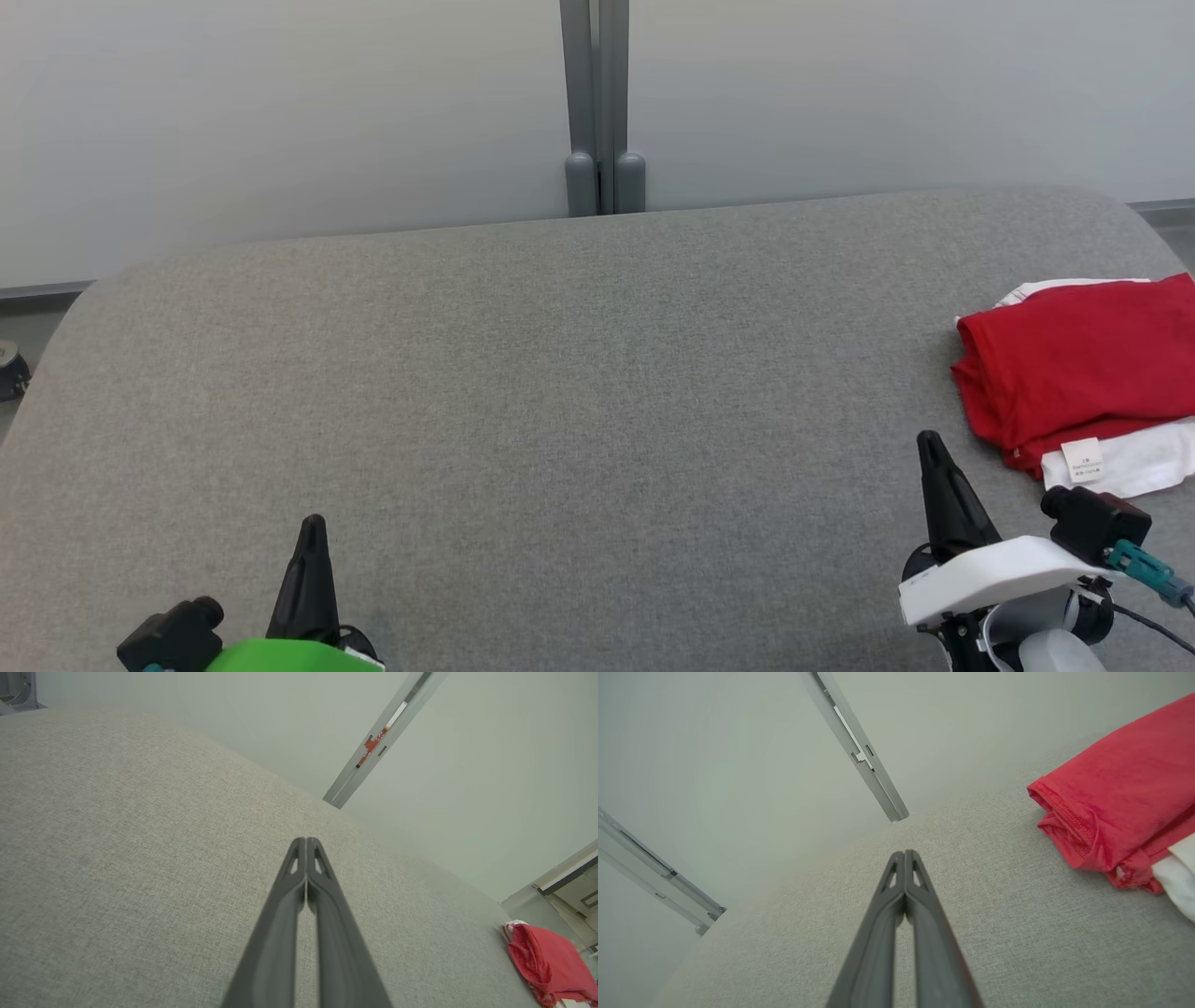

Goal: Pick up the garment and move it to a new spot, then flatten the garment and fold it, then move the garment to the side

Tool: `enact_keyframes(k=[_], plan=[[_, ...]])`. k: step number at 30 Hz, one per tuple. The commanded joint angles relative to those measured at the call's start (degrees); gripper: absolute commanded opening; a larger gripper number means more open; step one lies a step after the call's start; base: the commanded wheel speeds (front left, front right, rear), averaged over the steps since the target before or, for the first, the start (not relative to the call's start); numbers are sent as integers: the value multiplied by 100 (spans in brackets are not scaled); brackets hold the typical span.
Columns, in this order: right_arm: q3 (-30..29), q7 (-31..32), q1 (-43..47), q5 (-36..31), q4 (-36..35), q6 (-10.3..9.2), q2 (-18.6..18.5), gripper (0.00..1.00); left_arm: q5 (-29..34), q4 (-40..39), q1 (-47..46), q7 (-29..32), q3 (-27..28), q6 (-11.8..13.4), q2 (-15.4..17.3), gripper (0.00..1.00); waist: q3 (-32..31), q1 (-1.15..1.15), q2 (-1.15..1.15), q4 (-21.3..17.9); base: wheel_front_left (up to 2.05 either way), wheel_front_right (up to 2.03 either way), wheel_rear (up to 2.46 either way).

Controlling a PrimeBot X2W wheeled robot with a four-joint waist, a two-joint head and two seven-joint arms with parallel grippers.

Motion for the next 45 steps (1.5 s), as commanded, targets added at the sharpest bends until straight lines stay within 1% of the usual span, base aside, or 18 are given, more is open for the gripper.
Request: enact_keyframes(k=[1,20,45], plan=[[-52,56,-188,236,-65,0,-12,0,-222,-63,-204,58,60,-28,42,0,4,0,0,0,0,0,0],[-265,474,-286,1790,-21,0,-10,0,-1627,19,-444,463,278,-105,64,0,54,0,0,-2,0,0,0],[-488,914,-384,3404,29,1,-6,0,-3071,106,-701,898,518,-178,75,0,120,0,0,-4,0,0,0]])
